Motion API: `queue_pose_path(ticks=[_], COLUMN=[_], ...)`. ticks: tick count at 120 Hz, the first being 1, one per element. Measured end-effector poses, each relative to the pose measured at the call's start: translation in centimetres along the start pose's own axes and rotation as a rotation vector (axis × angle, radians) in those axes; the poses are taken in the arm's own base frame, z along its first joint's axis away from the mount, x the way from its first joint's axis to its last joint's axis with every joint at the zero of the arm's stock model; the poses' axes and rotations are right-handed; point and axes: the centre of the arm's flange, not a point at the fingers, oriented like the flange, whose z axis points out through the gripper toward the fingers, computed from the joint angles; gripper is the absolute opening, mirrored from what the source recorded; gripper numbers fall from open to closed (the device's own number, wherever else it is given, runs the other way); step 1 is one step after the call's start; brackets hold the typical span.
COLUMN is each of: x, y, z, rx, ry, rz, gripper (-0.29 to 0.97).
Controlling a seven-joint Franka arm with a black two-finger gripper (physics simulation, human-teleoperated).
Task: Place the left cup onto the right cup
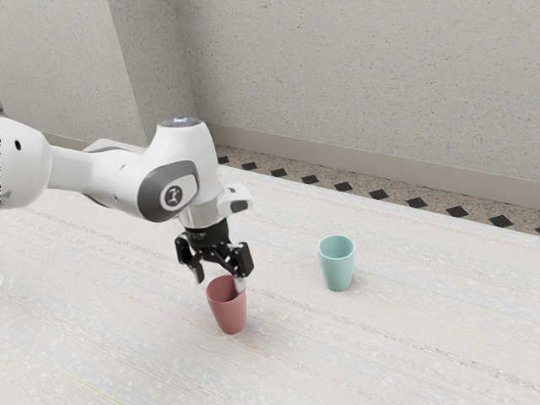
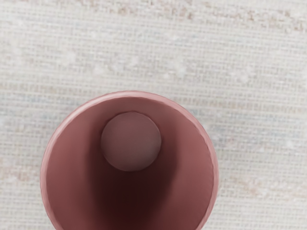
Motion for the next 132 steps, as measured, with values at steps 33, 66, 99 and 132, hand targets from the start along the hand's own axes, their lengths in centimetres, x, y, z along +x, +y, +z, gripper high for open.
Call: queue_pose_path(ticks=[33, 66, 99, 132], x=[-2.4, -1.1, 0.6, 2.4], y=[7.7, 5.4, 6.1, 4.0], z=[1.2, 1.7, 2.8, 4.1], rx=[0.0, -0.002, 0.008, 0.025], ry=[-0.002, -0.005, -0.003, -0.012], rz=[0.11, 0.036, 0.026, -0.014], gripper=[0.66, 0.66, 0.66, 0.65])
